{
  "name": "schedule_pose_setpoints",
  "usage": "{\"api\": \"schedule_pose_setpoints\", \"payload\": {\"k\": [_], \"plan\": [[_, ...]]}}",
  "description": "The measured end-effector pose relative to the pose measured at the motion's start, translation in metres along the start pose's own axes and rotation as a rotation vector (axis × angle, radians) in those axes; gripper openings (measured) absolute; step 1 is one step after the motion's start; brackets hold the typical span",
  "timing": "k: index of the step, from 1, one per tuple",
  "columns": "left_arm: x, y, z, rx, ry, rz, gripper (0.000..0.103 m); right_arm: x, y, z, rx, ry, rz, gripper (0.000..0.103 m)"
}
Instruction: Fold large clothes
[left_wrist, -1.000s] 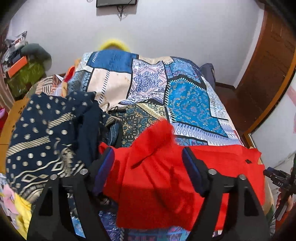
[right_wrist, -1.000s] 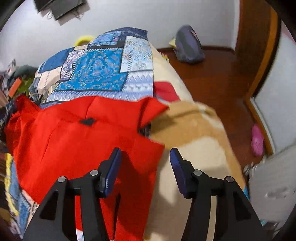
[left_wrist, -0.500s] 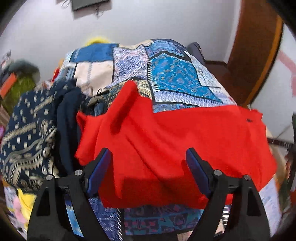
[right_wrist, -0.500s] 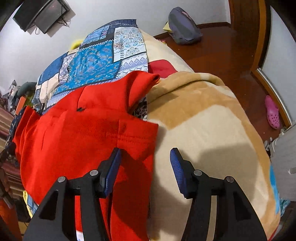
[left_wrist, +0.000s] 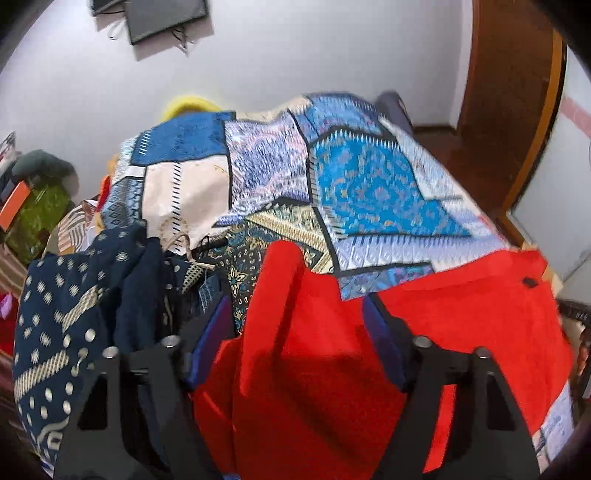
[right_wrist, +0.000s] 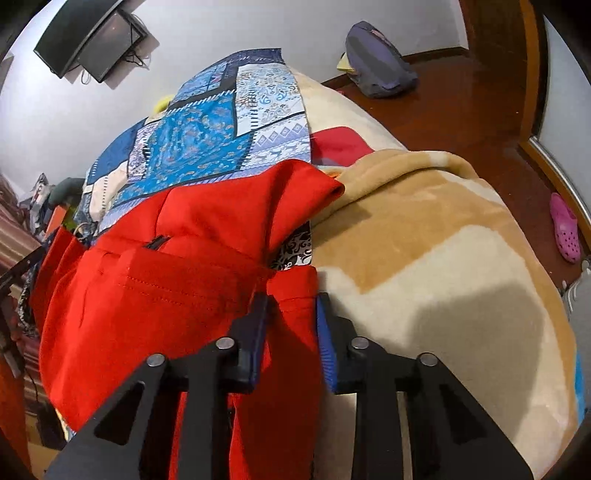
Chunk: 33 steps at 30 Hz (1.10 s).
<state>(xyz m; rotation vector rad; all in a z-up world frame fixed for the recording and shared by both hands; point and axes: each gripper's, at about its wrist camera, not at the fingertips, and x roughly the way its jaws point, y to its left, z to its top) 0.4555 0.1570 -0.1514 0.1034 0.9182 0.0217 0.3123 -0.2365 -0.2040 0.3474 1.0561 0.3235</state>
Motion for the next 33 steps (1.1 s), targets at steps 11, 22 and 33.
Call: {"api": "schedule_pose_setpoints", "payload": {"k": [11, 22, 33], "plan": [[0.027, 0.007, -0.009, -0.014, 0.028, 0.205, 0.001, -0.061, 0.03, 0.018, -0.094, -0.179, -0.064, 0.006], [-0.051, 0.043, 0.003, -0.177, -0.142, 0.204, 0.001, -0.085, 0.085, 0.076, -0.236, -0.317, -0.113, 0.006], [0.013, 0.05, -0.019, -0.16, 0.027, 0.204, 0.009, 0.013, 0.063, 0.078, -0.233, -0.096, -0.306, 0.01]]}}
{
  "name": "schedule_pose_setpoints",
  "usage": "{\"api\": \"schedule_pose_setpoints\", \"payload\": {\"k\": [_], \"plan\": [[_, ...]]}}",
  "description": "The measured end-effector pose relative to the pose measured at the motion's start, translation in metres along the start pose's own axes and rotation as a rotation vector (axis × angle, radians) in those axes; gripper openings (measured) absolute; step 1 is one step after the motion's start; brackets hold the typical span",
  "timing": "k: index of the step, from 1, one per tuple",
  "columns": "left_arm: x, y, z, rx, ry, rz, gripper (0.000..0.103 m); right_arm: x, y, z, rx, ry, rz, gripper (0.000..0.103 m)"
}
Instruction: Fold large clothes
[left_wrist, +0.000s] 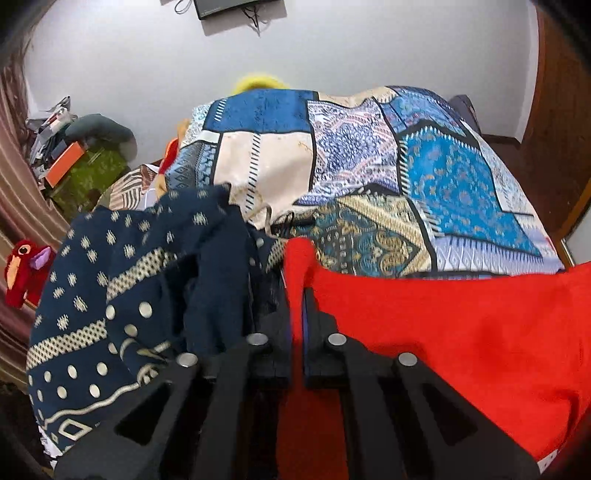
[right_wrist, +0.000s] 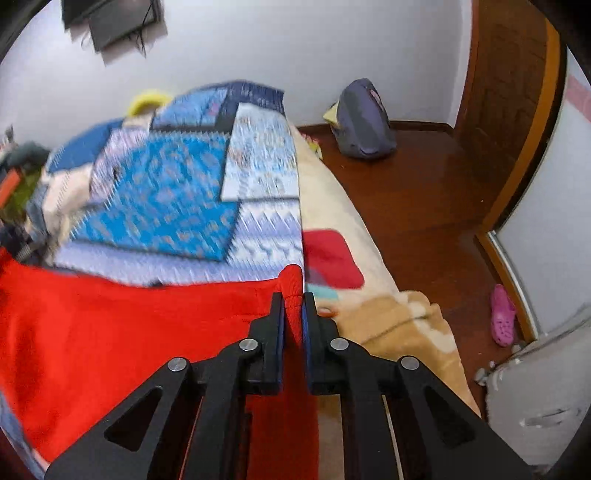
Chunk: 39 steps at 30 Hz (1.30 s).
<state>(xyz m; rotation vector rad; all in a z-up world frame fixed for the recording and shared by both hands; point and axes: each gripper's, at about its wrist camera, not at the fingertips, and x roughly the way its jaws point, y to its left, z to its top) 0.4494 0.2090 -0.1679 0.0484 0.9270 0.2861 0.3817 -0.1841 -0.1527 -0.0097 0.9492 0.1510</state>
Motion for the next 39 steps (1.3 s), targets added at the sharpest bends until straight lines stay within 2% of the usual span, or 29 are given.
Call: {"api": "schedule_pose_setpoints", "payload": {"k": [2, 4, 5, 6, 7, 8, 10, 12, 14, 18, 21, 25, 28, 30, 32, 35, 39], "plan": [[-0.006, 0.001, -0.005, 0.012, 0.009, -0.021, 0.018, -0.005, 0.001, -0.003, -0.036, 0.011, -0.042, 0.016], [-0.021, 0.003, -0.009, 0.018, -0.001, -0.069, 0.034, -0.012, 0.004, -0.003, -0.072, 0.033, -0.093, 0.026], [-0.029, 0.003, -0.011, 0.022, -0.014, -0.078, 0.041, -0.019, 0.006, -0.002, -0.09, 0.037, -0.107, 0.027], [-0.041, 0.004, -0.013, 0.03, -0.035, -0.076, 0.054, -0.027, 0.008, -0.001, -0.1, 0.024, -0.102, 0.028], [-0.053, 0.005, -0.016, 0.038, -0.063, -0.077, 0.058, -0.036, 0.008, 0.0, -0.103, 0.006, -0.091, 0.03], [-0.063, 0.005, -0.017, 0.045, -0.086, -0.089, 0.059, -0.047, 0.01, 0.001, -0.102, -0.016, -0.077, 0.033], [-0.08, 0.006, -0.021, 0.054, -0.105, -0.123, 0.059, -0.067, 0.016, 0.002, -0.092, -0.05, -0.045, 0.052], [-0.099, 0.004, -0.028, 0.058, -0.12, -0.173, 0.059, -0.09, 0.027, 0.001, -0.079, -0.105, 0.019, 0.058], [-0.11, -0.001, -0.033, 0.069, -0.123, -0.217, 0.059, -0.104, 0.04, -0.002, -0.086, -0.129, 0.081, 0.061], [-0.118, -0.026, -0.046, 0.084, -0.105, -0.323, 0.06, -0.114, 0.079, -0.015, -0.132, -0.106, 0.208, 0.065], [-0.112, -0.051, -0.058, 0.092, -0.079, -0.387, 0.06, -0.101, 0.109, -0.03, -0.184, -0.061, 0.252, 0.065], [-0.087, -0.075, -0.073, 0.035, -0.006, -0.464, 0.06, -0.073, 0.136, -0.055, -0.246, 0.025, 0.263, 0.065], [-0.064, -0.083, -0.087, 0.01, 0.036, -0.432, 0.06, -0.053, 0.137, -0.073, -0.286, 0.082, 0.24, 0.065], [-0.049, -0.075, -0.098, -0.016, 0.064, -0.421, 0.06, -0.048, 0.131, -0.083, -0.32, 0.079, 0.209, 0.065], [-0.044, -0.061, -0.108, -0.059, 0.077, -0.437, 0.06, -0.049, 0.119, -0.091, -0.339, 0.056, 0.156, 0.072], [-0.045, -0.036, -0.125, -0.125, 0.084, -0.41, 0.059, -0.054, 0.093, -0.096, -0.298, 0.044, 0.155, 0.075], [-0.043, -0.01, -0.145, -0.209, 0.112, -0.375, 0.059, -0.056, 0.069, -0.101, -0.211, 0.061, 0.211, 0.076]]}}
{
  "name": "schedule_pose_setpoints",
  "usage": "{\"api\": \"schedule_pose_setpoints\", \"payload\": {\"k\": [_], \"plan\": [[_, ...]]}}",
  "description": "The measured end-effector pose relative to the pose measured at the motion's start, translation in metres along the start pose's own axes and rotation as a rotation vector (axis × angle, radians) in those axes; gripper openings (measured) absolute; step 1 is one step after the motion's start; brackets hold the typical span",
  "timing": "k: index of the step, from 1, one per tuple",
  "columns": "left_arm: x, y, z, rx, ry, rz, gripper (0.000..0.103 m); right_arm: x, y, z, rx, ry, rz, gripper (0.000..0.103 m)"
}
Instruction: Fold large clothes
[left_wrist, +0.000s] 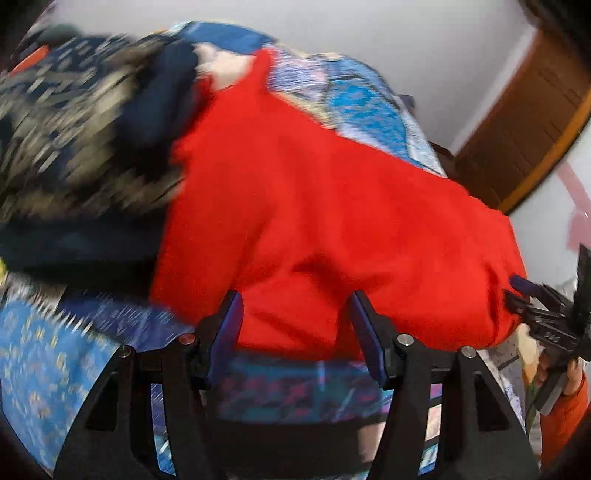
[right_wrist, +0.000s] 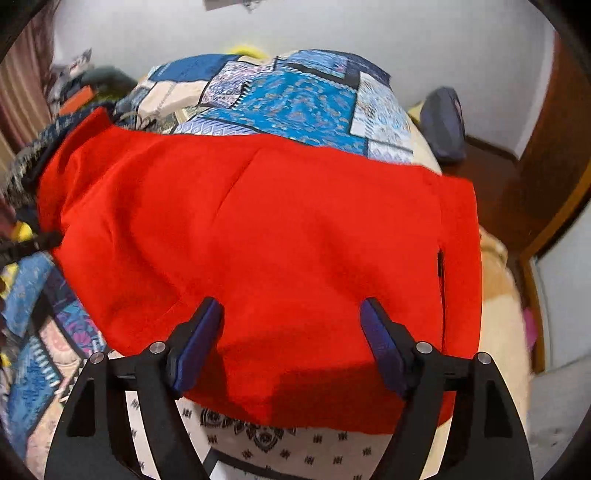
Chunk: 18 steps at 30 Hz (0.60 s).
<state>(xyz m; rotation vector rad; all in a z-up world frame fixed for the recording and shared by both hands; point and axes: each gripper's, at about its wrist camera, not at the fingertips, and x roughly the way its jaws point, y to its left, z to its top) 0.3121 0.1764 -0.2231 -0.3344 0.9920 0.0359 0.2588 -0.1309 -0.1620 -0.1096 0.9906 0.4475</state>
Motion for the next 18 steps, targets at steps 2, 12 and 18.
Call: {"api": "schedule_pose_setpoints", "payload": {"k": [2, 12, 18], "plan": [[-0.003, 0.014, -0.007, -0.046, 0.005, 0.05, 0.059, -0.001, 0.001, -0.004, 0.027, 0.001, 0.011, 0.076], [-0.013, 0.043, -0.027, -0.261, 0.016, -0.109, 0.064, -0.003, 0.008, -0.007, 0.04, 0.004, -0.023, 0.077], [0.01, 0.036, -0.021, -0.322, 0.009, -0.209, 0.065, -0.002, 0.007, -0.008, 0.052, 0.006, -0.025, 0.077]]}}
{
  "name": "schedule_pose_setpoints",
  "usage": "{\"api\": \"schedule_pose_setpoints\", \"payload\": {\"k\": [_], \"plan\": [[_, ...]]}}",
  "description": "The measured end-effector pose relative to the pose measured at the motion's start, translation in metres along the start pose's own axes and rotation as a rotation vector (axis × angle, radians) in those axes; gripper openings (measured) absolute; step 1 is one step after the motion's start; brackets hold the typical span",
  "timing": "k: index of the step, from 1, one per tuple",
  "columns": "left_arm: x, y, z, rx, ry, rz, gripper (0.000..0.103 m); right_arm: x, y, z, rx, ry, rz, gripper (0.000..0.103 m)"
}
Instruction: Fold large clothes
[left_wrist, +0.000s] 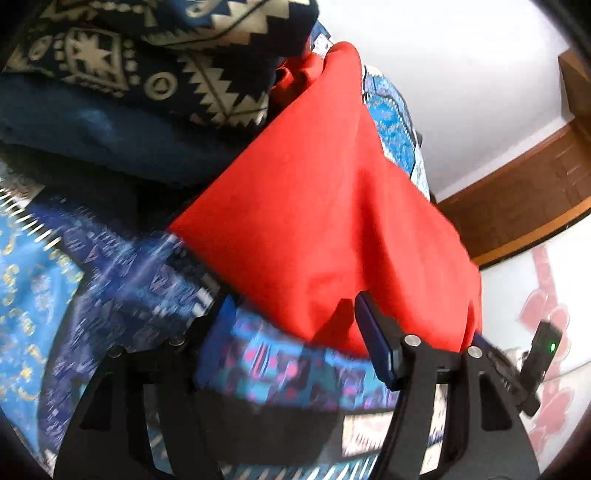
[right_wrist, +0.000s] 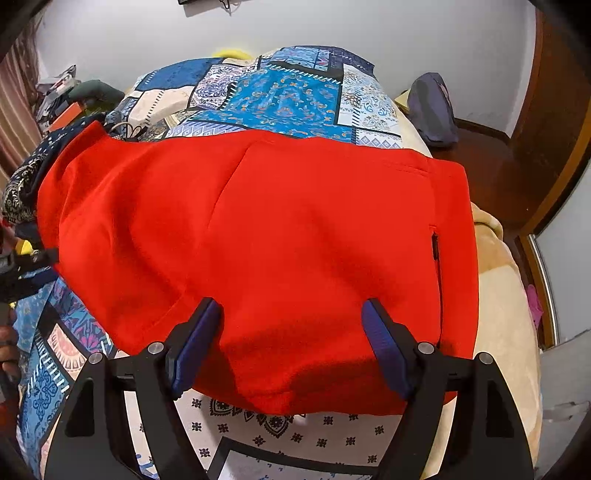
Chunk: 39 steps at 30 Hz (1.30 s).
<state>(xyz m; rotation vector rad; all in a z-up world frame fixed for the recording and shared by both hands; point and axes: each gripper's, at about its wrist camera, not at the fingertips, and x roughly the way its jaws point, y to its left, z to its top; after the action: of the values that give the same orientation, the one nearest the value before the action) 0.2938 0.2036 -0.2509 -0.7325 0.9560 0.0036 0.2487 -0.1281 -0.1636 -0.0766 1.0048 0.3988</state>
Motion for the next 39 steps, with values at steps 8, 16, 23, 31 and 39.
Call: {"api": "schedule_pose_setpoints", "payload": {"k": [8, 16, 23, 31, 39], "plan": [[0.028, 0.016, 0.032, -0.16, -0.051, -0.148, 0.065, 0.003, 0.002, 0.001, -0.008, 0.0, -0.01, 0.078], [0.035, 0.002, 0.04, -0.164, -0.101, -0.179, 0.029, 0.003, 0.005, 0.006, -0.001, 0.002, -0.03, 0.078], [0.006, -0.052, 0.036, 0.016, -0.179, -0.077, 0.012, -0.013, 0.009, 0.018, 0.013, -0.011, -0.027, 0.078], [-0.065, -0.099, 0.031, 0.069, -0.278, -0.205, 0.01, -0.048, 0.039, 0.051, 0.013, -0.11, 0.055, 0.078], [-0.145, -0.115, 0.022, 0.184, -0.441, -0.144, 0.009, -0.007, 0.125, 0.052, -0.088, 0.003, 0.237, 0.078]]}}
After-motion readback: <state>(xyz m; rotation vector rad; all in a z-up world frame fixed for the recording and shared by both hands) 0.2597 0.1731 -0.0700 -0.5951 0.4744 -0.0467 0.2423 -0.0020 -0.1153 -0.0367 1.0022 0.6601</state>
